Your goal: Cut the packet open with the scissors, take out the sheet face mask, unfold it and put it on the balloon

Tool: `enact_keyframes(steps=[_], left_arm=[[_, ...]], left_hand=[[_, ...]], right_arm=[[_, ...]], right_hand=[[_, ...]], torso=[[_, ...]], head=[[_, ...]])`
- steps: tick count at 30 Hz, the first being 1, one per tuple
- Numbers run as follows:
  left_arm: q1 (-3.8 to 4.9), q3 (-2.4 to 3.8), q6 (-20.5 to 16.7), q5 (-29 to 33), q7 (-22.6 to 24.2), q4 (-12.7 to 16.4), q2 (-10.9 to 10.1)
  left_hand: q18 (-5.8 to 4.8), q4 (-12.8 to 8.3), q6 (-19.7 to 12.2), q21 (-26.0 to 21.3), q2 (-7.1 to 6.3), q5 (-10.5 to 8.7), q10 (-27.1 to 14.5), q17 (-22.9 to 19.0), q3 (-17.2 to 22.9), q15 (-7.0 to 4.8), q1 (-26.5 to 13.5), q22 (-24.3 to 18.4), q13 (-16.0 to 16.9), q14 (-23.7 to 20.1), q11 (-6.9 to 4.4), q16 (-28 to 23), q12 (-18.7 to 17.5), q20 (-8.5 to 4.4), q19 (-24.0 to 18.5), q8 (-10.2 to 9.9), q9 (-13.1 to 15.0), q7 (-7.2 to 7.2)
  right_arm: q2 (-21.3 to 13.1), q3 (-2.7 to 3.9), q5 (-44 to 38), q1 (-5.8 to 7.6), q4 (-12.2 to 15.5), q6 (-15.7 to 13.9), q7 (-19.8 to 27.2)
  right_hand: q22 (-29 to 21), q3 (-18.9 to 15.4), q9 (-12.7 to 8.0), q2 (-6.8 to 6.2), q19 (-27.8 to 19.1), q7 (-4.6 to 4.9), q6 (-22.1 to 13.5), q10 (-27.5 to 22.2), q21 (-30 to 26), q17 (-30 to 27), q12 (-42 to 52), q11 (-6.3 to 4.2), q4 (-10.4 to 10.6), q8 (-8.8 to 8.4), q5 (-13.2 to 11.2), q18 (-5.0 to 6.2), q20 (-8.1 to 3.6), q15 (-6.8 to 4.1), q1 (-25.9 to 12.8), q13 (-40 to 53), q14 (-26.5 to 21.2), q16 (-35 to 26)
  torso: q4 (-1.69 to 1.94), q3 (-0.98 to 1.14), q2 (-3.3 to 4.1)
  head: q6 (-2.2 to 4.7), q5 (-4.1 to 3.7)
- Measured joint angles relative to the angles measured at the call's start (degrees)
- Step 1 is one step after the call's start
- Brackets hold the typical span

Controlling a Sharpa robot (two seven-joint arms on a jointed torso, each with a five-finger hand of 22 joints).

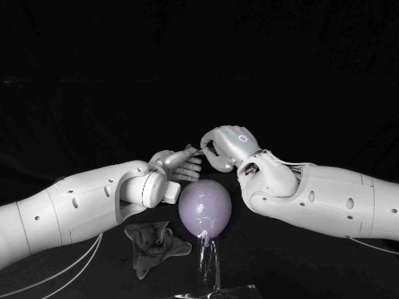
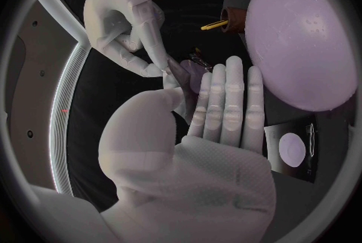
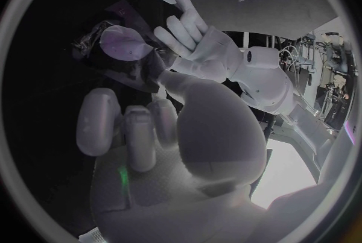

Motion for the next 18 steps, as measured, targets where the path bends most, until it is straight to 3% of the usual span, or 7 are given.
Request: enact_keyframes(steps=[10, 14, 18], left_arm=[[0.03, 0.03, 0.52, 0.85, -0.76, -0.29, 0.08], [0.03, 0.03, 0.44, 1.38, -0.72, -0.37, 0.08], [0.03, 0.03, 0.27, 1.91, -0.29, -0.36, 0.08]], left_hand=[[-0.04, 0.01, 0.24, -0.04, 0.47, 0.00, 0.09, 0.23, -0.13, -0.10, -1.31, -0.02, 0.12, 0.11, -0.09, 0.00, 0.00, 0.01, 0.16, 0.00, 0.13, 0.16], [-0.07, -0.40, 1.16, -0.05, -0.39, 0.00, 1.55, 0.73, -0.69, -0.73, -1.67, 0.05, 0.43, 1.34, -0.68, 0.54, 0.52, -0.28, 0.88, 0.70, 0.50, -0.73], [-0.09, -3.92, 1.36, 0.24, 0.71, 0.00, 2.30, 1.41, 2.52, -1.24, 3.91, 0.19, 0.55, 1.85, -1.27, 0.99, 0.74, -0.59, 1.19, 1.48, 1.03, -0.93]], right_arm=[[-0.80, 0.00, -2.56, -0.27, 0.84, -2.36, 0.63], [-0.83, 0.00, -3.14, -0.47, 0.87, -2.80, 0.87], [-0.86, -0.02, -3.47, -0.58, 0.78, -3.05, 1.05]], right_hand=[[0.03, -0.01, 0.00, 0.01, 0.34, 0.00, 0.00, 0.00, 0.02, 0.01, 0.00, 0.00, 0.00, 0.00, 0.01, 0.00, -0.13, 0.09, 0.02, -0.01, -0.09, -0.04], [0.03, -0.01, 0.00, 0.01, 0.34, -0.01, 0.01, 0.00, 0.01, 0.05, 0.00, 0.00, -0.01, 0.00, 0.00, 0.00, -0.13, 0.09, 0.03, -0.03, -0.09, -0.06], [0.03, -0.02, 0.00, 0.08, 0.34, -0.01, 0.01, 0.00, 0.01, 0.05, 0.00, 0.00, -0.01, 0.00, -0.01, 0.00, -0.13, 0.09, 0.11, -0.05, -0.09, -0.20]], torso=[[-0.03, -0.03, 0.01], [0.00, -0.03, 0.01], [0.00, -0.05, 0.03]], head=[[0.03, 0.06], [0.05, 0.14], [0.07, 0.16]])
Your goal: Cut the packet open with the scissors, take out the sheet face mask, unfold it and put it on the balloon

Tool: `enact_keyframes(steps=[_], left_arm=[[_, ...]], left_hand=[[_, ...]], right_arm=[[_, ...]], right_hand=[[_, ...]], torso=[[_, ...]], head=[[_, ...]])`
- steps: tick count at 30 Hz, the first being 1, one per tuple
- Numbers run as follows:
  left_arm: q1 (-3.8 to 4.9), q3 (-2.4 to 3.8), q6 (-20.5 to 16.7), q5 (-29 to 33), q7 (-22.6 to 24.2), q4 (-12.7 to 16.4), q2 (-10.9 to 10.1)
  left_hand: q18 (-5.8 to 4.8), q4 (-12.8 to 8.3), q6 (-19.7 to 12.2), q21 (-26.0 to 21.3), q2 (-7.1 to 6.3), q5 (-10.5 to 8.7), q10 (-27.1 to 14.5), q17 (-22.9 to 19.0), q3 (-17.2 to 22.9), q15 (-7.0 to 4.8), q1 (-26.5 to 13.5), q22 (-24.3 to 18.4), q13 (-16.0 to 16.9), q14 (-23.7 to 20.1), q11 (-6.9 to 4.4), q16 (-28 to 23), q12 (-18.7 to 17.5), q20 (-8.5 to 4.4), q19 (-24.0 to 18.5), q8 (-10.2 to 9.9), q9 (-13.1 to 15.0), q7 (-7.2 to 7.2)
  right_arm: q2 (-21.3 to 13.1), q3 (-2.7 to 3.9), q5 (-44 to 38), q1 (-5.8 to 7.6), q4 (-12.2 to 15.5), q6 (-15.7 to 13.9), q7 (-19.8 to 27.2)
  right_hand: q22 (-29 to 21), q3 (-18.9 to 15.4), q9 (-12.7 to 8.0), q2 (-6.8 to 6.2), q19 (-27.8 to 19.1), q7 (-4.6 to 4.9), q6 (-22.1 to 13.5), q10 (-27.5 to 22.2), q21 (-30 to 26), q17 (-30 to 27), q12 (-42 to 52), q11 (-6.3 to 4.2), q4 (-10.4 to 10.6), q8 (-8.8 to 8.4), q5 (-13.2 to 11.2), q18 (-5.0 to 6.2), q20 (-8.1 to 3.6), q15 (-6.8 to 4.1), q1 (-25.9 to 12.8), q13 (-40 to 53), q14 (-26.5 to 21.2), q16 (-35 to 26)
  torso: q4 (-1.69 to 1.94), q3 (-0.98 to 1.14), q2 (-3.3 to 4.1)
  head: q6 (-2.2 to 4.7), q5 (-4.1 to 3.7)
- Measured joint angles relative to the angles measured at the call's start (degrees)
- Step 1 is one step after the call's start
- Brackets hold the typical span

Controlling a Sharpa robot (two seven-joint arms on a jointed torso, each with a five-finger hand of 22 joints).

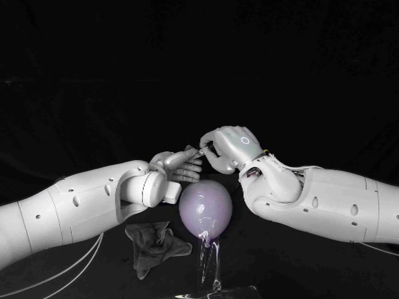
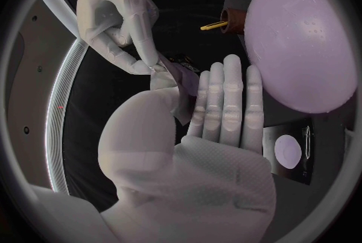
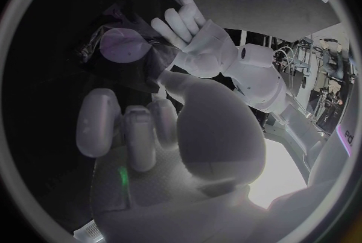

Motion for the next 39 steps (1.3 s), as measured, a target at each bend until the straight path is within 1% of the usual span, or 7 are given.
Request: enact_keyframes(steps=[1, 4, 7, 13, 25, 30, 39], left_arm=[[0.00, 0.00, -0.07, 0.12, 0.16, 0.02, 0.00], [0.00, 0.00, -0.31, 0.44, 0.74, 0.11, -0.01], [0.00, 0.00, -0.70, 0.73, 1.60, 0.19, -0.05], [-0.01, 0.00, -1.42, 0.09, 3.12, 0.59, -0.36], [0.23, -0.01, -2.04, -7.34, 4.13, 1.34, -0.70], [0.38, 0.03, -1.94, -11.17, 3.90, 1.56, -0.73], [0.52, 0.04, -1.95, -16.13, 3.38, 1.68, -0.77]], left_hand=[[-0.01, -0.40, 0.00, 0.00, 0.25, 0.00, 0.01, 0.04, 0.40, -0.08, 0.62, 0.01, 0.00, 0.08, -0.01, 0.07, 0.00, 0.00, 0.00, 0.12, 0.07, 0.00], [-0.04, -3.59, 0.37, 0.43, 1.24, -0.05, 0.72, 0.47, 3.65, -0.38, 4.34, 0.25, 0.14, 0.65, -0.42, 0.53, 0.41, -0.60, 0.63, 0.84, 0.57, -0.37], [-0.07, -4.63, 1.14, 1.52, 1.49, -0.29, 2.27, 1.30, 5.79, -0.80, 5.13, 0.69, 0.45, 1.81, -0.60, 1.76, 1.28, -1.17, 1.79, 2.14, 1.50, -0.95], [-0.10, -4.61, 1.20, 3.74, 1.65, -0.47, 3.22, 3.00, 5.90, -1.59, 6.10, 1.77, 0.90, 2.84, -0.95, 4.15, 2.33, -2.35, 2.97, 4.56, 3.44, -1.44], [-0.13, -4.36, 0.14, 7.45, 1.19, -0.46, 3.51, 4.70, 6.14, -1.61, 6.86, 4.11, 1.32, 2.86, -1.25, 7.07, 3.74, -3.40, 3.34, 7.60, 6.56, -2.03], [-0.14, -4.36, -0.16, 9.17, 0.87, -0.46, 3.51, 5.04, 6.14, -1.92, 7.10, 5.19, 1.42, 2.53, -1.25, 8.32, 4.36, -4.00, 2.74, 8.41, 7.54, -2.17], [-0.15, -3.97, -0.36, 12.48, -0.10, -0.46, 3.90, 5.37, 6.54, -2.12, 6.39, 7.46, 1.62, 2.32, -1.66, 9.89, 5.10, -4.21, 1.09, 9.50, 8.93, -2.35]], right_arm=[[-0.02, 0.00, -0.04, -0.02, -0.05, -0.03, 0.04], [-0.03, -0.02, -0.07, -0.06, -0.27, -0.05, 0.11], [0.00, -0.03, -0.07, -0.10, -0.81, -0.02, 0.16], [0.16, 0.02, 0.10, -0.09, -2.26, 0.08, 0.16], [0.66, 0.45, 0.38, -0.09, -5.72, 0.12, -0.01], [0.62, 0.63, 0.69, -0.09, -6.02, 0.02, 0.01], [0.15, 0.72, 2.93, 0.01, -5.37, -0.17, 0.00]], right_hand=[[0.00, -0.01, 0.00, 0.00, 0.00, 0.00, 0.00, 0.00, 0.00, 0.00, 0.00, 0.00, -0.01, 0.00, 0.00, 0.00, 0.00, 0.00, 0.00, 0.00, 0.00, 0.01], [-0.01, -0.05, 0.00, 0.00, 0.00, 0.00, 0.00, 0.00, 0.00, 0.00, 0.00, 0.00, -0.05, 0.00, -0.01, 0.00, 0.00, 0.00, 0.00, 0.00, 0.00, 0.18], [-0.02, 0.07, 0.00, 0.00, -0.01, 0.00, 0.00, 0.00, 0.00, 0.00, 0.00, 0.00, 0.01, 0.00, -0.02, 0.00, 0.00, 0.00, 0.00, 0.01, 0.00, 0.20], [-0.04, 0.29, 0.00, 0.00, -0.02, 0.00, 0.00, 0.00, -0.01, -0.01, 0.00, 0.00, -0.05, 0.00, -0.13, 0.00, 0.00, 0.01, 0.01, 0.03, -0.01, 0.20], [0.00, 0.28, 0.00, -0.01, -0.03, -0.01, 0.01, 0.00, -0.02, -0.05, 0.00, 0.00, -0.04, 0.00, -0.06, 0.00, 0.01, 0.01, 0.00, 0.05, -0.01, 0.16], [0.00, 0.28, 0.00, -0.02, -0.03, -0.01, 0.01, 0.00, -0.02, -0.04, 0.00, 0.00, -0.04, 0.00, 0.00, 0.00, 0.01, 0.02, 0.00, 0.03, -0.02, 0.05], [-0.01, 0.27, 0.00, -0.02, -0.04, -0.13, 0.13, 0.00, -0.20, 0.00, -0.61, 0.00, -0.04, 0.00, 0.00, 0.00, 0.01, -0.12, -0.01, 0.00, 0.13, 0.20]], torso=[[0.00, 0.00, 0.00], [0.00, -0.01, 0.01], [0.00, -0.01, 0.01], [0.01, 0.01, 0.00], [-0.01, -0.01, 0.01], [-0.03, -0.01, -0.01], [-0.04, -0.02, -0.03]], head=[[-0.03, 0.00], [-0.14, 0.04], [-0.27, 0.09], [-0.37, 0.16], [-0.66, 0.31], [-0.56, 0.43], [-0.24, 0.42]])
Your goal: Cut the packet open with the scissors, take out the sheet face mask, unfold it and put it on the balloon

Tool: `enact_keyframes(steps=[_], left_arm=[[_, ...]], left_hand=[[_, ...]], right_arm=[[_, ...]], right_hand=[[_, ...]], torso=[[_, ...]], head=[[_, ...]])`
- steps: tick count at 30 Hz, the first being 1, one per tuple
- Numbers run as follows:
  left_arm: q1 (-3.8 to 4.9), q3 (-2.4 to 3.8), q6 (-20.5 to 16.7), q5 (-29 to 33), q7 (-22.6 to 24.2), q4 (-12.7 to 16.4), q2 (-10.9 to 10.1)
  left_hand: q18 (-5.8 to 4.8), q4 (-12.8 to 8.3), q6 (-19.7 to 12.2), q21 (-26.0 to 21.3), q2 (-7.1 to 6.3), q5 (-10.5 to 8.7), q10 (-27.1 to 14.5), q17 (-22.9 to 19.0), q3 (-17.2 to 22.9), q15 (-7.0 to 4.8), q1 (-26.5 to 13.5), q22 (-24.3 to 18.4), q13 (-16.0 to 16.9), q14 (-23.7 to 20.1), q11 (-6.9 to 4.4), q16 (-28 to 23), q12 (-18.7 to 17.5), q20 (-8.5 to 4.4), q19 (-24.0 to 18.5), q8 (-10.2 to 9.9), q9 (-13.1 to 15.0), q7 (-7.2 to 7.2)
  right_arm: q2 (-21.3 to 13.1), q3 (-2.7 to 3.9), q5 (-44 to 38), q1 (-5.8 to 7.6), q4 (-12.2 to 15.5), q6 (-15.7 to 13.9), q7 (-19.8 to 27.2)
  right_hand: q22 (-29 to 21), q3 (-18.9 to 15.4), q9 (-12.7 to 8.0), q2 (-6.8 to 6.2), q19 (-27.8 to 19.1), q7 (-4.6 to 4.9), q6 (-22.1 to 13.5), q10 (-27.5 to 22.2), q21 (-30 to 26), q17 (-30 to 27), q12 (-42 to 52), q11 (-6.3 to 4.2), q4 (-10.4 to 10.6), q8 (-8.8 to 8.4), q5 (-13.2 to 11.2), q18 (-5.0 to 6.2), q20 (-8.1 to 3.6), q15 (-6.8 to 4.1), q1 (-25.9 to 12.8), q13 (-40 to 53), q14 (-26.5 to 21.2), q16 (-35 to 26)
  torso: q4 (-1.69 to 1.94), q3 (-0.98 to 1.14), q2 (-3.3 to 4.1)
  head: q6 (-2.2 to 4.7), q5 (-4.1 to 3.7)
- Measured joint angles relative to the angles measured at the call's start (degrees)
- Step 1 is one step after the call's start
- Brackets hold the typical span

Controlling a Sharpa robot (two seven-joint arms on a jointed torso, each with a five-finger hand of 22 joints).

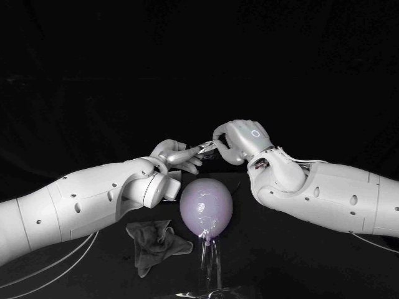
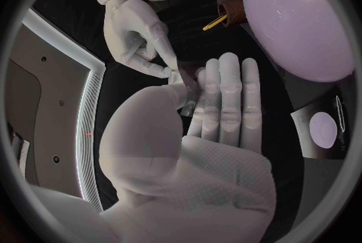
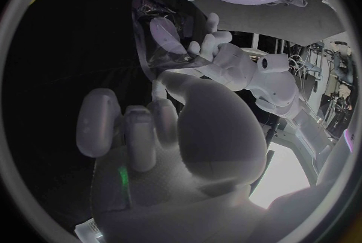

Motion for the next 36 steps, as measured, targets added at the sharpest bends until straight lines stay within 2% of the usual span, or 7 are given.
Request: enact_keyframes(steps=[3, 7, 10, 14, 25, 34, 36], left_arm=[[0.04, 0.00, -0.05, -0.85, -0.01, 0.00, 0.00], [0.05, -0.01, -0.18, -1.48, -0.01, -0.15, -0.05], [0.04, -0.06, -0.43, -1.63, 0.04, -0.43, -0.16], [0.04, -0.06, -0.78, -1.65, 0.15, -0.70, -0.13], [0.23, -0.09, -1.22, -2.63, 0.06, -1.98, 0.07], [0.41, -0.09, -1.14, -4.92, -0.92, -2.63, 0.58], [0.45, -0.09, -1.12, -5.58, -1.30, -2.75, 0.72]], left_hand=[[-0.01, 0.09, 0.00, 1.23, -0.30, 0.00, -0.22, 0.01, 0.09, 0.00, -0.30, 0.84, 0.06, -0.01, -0.22, 0.61, 0.32, -0.20, -0.82, 0.27, 0.40, 0.00], [0.00, 0.13, 0.00, 2.52, -0.57, -0.01, -0.21, 0.07, 0.47, -0.08, -0.57, 1.77, 0.15, -0.09, -0.23, 1.13, 0.64, -0.31, -1.53, 0.47, 0.94, 0.00], [-0.02, -1.70, -0.19, 3.69, -1.06, 0.21, -0.11, 0.07, 2.78, -0.19, -1.06, 2.52, 0.26, -0.22, -0.33, 1.72, 1.01, -0.38, -2.29, 0.70, 1.26, -0.20], [-0.02, -1.78, 0.06, 6.24, -1.86, 1.26, -0.20, 0.18, 4.01, -0.44, -2.51, 4.30, 0.63, 0.03, -0.64, 3.11, 2.00, -0.32, -3.96, 1.33, 2.08, -0.44], [-0.38, -4.05, 0.85, 10.18, -2.06, 7.93, -0.01, 0.41, 6.56, -1.09, -7.05, 7.02, 1.59, 0.20, -1.45, 6.09, 4.39, 0.00, -6.35, 2.58, 3.68, -1.23], [-0.40, -4.54, 2.09, 12.01, -2.06, 14.96, 0.20, 1.27, 6.08, -1.97, -11.06, 8.22, 3.31, 1.10, -2.68, 9.47, 8.04, 0.00, -7.37, 3.99, 5.01, -2.47], [-0.40, -4.71, 2.19, 12.37, -2.10, 16.05, 0.20, 1.41, 5.94, -2.05, -11.75, 8.42, 3.66, 1.03, -2.68, 10.06, 8.81, 0.00, -7.37, 4.23, 5.35, -2.57]], right_arm=[[-0.40, 0.01, 1.73, 0.19, 0.73, 0.00, 0.29], [-1.17, 0.07, 4.13, 0.47, 1.53, 0.01, 0.99], [-2.04, 0.08, 5.70, 0.71, 2.35, -0.05, 1.80], [-3.51, 0.07, 7.39, 0.97, 4.03, -0.52, 3.76], [-9.17, 0.03, 13.02, 1.72, 9.36, -3.28, 14.04], [-11.01, 0.02, 14.15, 1.89, 13.63, -1.34, 22.20], [-10.73, 0.01, 13.30, 1.93, 14.24, 0.23, 22.89]], right_hand=[[-0.02, 0.67, 0.00, 0.01, -0.56, -0.04, 0.04, 0.00, -1.78, 0.00, -2.12, 0.00, 0.29, 0.00, -0.01, 0.00, -0.12, 0.00, -0.01, 0.00, 0.00, 0.00], [-0.03, -1.71, 1.58, -4.04, -2.08, 1.15, -1.97, -0.09, -4.93, 0.00, -6.92, 0.75, 1.79, 1.14, 0.59, 0.00, 0.21, 0.13, -4.08, 0.02, -0.13, -0.72], [-0.03, -5.71, 0.05, -8.29, -4.78, 2.65, -6.45, -0.95, -10.31, 0.00, -12.22, 2.17, 2.62, -2.20, 0.38, 0.15, 0.98, 1.61, -7.13, 0.03, -0.12, -2.28], [-0.02, -8.90, -1.54, -9.54, -7.75, 3.89, -8.18, -3.04, -16.28, -0.03, -17.60, 3.39, 3.03, -4.26, 0.35, 1.41, 2.16, 2.58, -6.05, -0.23, -0.12, -4.13], [-6.61, -5.02, -3.23, -4.41, -16.80, 3.51, -4.67, -17.66, -35.31, -6.18, -50.05, 3.26, 2.18, -4.51, 0.35, 5.03, 2.86, 2.56, 2.56, -19.45, -2.41, -13.51], [-0.13, 1.53, -2.78, -1.31, -5.70, 4.10, -2.69, -12.64, -14.86, -0.11, -63.60, 5.90, -2.80, -4.01, 0.19, 2.63, 2.12, 3.09, 6.87, -36.29, -0.17, -7.07], [0.01, 1.30, -3.07, -1.62, -3.82, 3.20, -1.97, -10.44, -10.69, -0.04, -59.59, 7.06, -3.04, -4.07, 6.66, 1.80, 1.77, 2.41, 6.57, -34.23, -0.03, -5.70]], torso=[[-0.02, 0.00, -0.02], [-0.03, -0.01, -0.02], [-0.03, -0.02, -0.02], [0.01, -0.03, -0.02], [0.03, -0.03, 0.02], [0.01, 0.02, 0.01], [0.01, 0.02, 0.01]], head=[[0.09, -0.02], [0.12, -0.02], [0.21, -0.13], [0.24, -0.20], [0.16, 0.01], [0.16, 0.10], [0.18, 0.06]])
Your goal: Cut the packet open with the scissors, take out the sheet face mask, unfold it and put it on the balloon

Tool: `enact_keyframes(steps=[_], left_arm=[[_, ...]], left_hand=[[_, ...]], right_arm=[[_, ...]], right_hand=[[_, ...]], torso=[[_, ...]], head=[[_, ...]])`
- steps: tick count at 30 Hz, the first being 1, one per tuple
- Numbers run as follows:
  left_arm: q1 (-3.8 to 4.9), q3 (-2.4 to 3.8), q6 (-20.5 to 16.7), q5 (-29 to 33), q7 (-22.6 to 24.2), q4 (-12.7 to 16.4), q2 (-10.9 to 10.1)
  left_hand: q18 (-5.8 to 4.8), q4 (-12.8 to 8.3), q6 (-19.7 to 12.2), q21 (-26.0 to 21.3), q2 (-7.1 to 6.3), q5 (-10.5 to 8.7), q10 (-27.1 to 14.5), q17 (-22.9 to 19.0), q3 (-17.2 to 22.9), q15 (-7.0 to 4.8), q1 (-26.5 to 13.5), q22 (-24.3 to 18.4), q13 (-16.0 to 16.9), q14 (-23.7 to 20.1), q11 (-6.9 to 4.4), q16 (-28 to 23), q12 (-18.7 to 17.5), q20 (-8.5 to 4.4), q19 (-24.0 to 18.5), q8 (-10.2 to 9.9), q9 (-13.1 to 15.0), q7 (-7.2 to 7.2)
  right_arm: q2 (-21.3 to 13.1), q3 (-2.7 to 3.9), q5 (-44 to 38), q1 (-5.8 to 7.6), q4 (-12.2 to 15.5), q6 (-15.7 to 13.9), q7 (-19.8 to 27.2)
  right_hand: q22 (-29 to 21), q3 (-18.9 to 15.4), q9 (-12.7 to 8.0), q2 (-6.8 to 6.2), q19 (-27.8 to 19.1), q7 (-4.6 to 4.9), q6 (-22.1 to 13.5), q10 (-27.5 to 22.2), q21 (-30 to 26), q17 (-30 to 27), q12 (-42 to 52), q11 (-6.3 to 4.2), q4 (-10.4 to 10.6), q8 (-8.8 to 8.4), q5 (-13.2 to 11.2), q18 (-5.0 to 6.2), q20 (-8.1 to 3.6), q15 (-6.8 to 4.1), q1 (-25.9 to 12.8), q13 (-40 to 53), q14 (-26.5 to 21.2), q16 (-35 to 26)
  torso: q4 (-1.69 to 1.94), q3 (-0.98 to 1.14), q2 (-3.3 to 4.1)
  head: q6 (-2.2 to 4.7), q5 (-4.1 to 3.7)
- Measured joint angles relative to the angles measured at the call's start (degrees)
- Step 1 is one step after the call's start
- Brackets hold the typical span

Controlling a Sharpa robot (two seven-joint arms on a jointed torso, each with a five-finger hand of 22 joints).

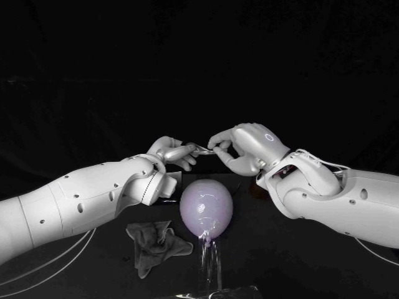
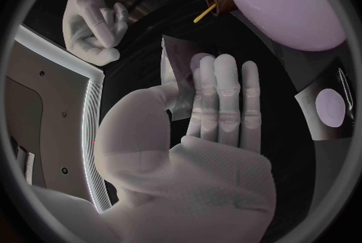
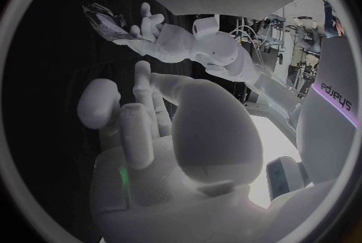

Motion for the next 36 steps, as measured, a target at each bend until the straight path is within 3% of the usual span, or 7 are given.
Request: enact_keyframes(steps=[1, 3, 5, 8, 15, 20, 36], left_arm=[[0.02, 0.00, 0.01, -0.27, -0.16, -0.04, 0.05], [0.04, 0.00, 0.05, -0.89, -0.51, -0.10, 0.15], [0.07, 0.00, 0.08, -1.42, -0.78, -0.11, 0.23], [0.09, 0.00, 0.14, -2.23, -1.18, -0.04, 0.29], [0.16, -0.01, 0.30, -3.63, -1.73, 0.44, 0.31], [0.18, -0.01, 0.41, -4.40, -1.88, 0.83, 0.24], [0.21, 0.00, 0.66, -6.69, -1.95, 1.13, 0.06]], left_hand=[[0.00, -0.47, 0.10, 0.31, -0.02, 0.55, 0.01, 0.11, 0.17, -0.02, -0.48, 0.17, 0.26, -0.02, -0.02, 0.41, 0.43, -0.02, -0.02, 0.20, 0.10, -0.10], [0.00, -1.26, 0.21, 0.81, -0.08, 1.23, 0.19, 0.20, 0.63, -0.02, -0.99, 0.35, 0.49, -0.02, -0.19, 0.86, 0.97, -0.20, -0.21, 0.37, 0.36, -0.21], [0.00, -1.26, 0.21, 0.83, -0.08, 1.48, 0.08, 0.21, 0.63, -0.02, -0.99, 0.46, 0.62, -0.02, -0.29, 0.87, 1.00, -0.20, -0.20, 0.37, 0.37, -0.21], [-0.01, -1.49, 0.21, 1.12, 0.07, 1.82, -0.01, 0.30, 0.40, -0.03, -1.16, 0.57, 0.74, -0.03, -0.39, 1.26, 1.36, -0.20, -0.20, 0.38, 0.49, -0.20], [-0.01, -1.49, 0.20, 1.16, -0.23, 1.85, -0.02, 0.31, 0.40, -0.32, -1.60, 0.69, 0.86, 0.07, -0.39, 1.49, 1.50, -0.20, -0.20, 0.66, 0.57, -0.20], [-0.01, -1.49, 0.20, 1.37, -0.38, 1.85, -0.02, 0.31, 0.39, -0.33, -1.75, 0.69, 0.86, 0.06, -0.39, 1.64, 1.50, -0.20, -0.20, 0.66, 0.65, -0.20], [-0.03, -1.49, 0.19, 1.60, -0.26, 1.84, -0.03, 0.29, 0.39, -0.42, -2.07, 0.84, 0.94, -0.04, -0.38, 1.63, 1.73, -0.41, -0.41, 0.66, 0.65, -0.19]], right_arm=[[0.23, 0.00, -0.51, 0.01, 0.15, 0.73, 0.13], [1.09, 0.00, -2.02, 0.03, 0.20, 2.65, 0.03], [2.02, -0.01, -3.52, 0.04, -0.02, 4.36, -0.47], [3.80, -0.06, -6.07, 0.05, -1.26, 7.01, -2.08], [6.93, -0.20, -10.60, 0.05, -4.79, 11.26, -6.58], [8.06, -0.25, -12.73, 0.03, -6.10, 12.78, -8.95], [7.37, -0.26, -15.63, 0.04, -6.04, 11.35, -12.49]], right_hand=[[0.01, -0.41, -0.29, -0.53, 0.86, -0.44, 0.44, 1.78, 2.07, 0.01, 12.01, 0.24, -0.38, 0.00, 2.09, -0.07, -0.21, -0.27, -0.57, 11.07, -0.04, 1.14], [0.01, -0.60, -1.24, -0.05, 2.59, -1.12, 1.12, 4.18, 6.20, 0.01, 32.94, -1.98, -0.98, -0.22, 2.90, -1.13, -0.49, -1.00, -1.42, 28.71, -0.11, 3.78], [0.02, -0.41, -1.93, 0.82, 3.62, -1.06, 1.29, 8.23, 9.02, 0.12, 54.00, -4.15, -1.17, -0.44, 2.23, -1.74, -0.71, -1.26, -2.33, 32.59, -0.07, 5.33], [0.01, -1.07, -2.42, 1.72, 4.38, -0.89, 1.12, 10.36, 11.41, 0.18, 70.60, -4.72, -0.99, -0.67, -1.66, -1.75, -0.22, -0.62, -3.67, 34.11, -0.08, 5.70], [0.00, -1.47, -2.92, 2.26, 5.07, -0.69, 0.92, 10.43, 13.38, 0.18, 72.55, -4.65, -0.90, -1.00, -4.47, -1.79, 0.06, -0.53, -4.50, 34.39, -0.18, 5.70], [-0.03, -1.62, -3.02, 2.39, 5.30, -0.57, 0.78, 10.45, 13.89, 0.17, 72.55, -4.64, -0.76, -1.02, -5.02, -2.61, 0.07, -0.53, -4.63, 34.39, -0.18, 5.70], [-0.01, -1.62, -3.23, 2.62, 5.69, -0.50, 0.69, 10.44, 16.03, -0.01, 72.53, -4.64, -0.76, -1.11, -5.01, -2.61, 0.06, -0.53, -4.86, 34.33, -0.18, 5.57]], torso=[[0.00, 0.00, 0.00], [0.01, -0.01, 0.01], [0.03, -0.01, 0.02], [0.07, -0.04, 0.04], [0.11, -0.12, 0.09], [0.11, -0.12, 0.08], [-0.04, 0.02, 0.01]], head=[[0.01, -0.01], [0.03, -0.01], [0.04, -0.02], [0.06, -0.08], [-0.18, -0.09], [-0.38, 0.02], [-0.54, -0.19]])
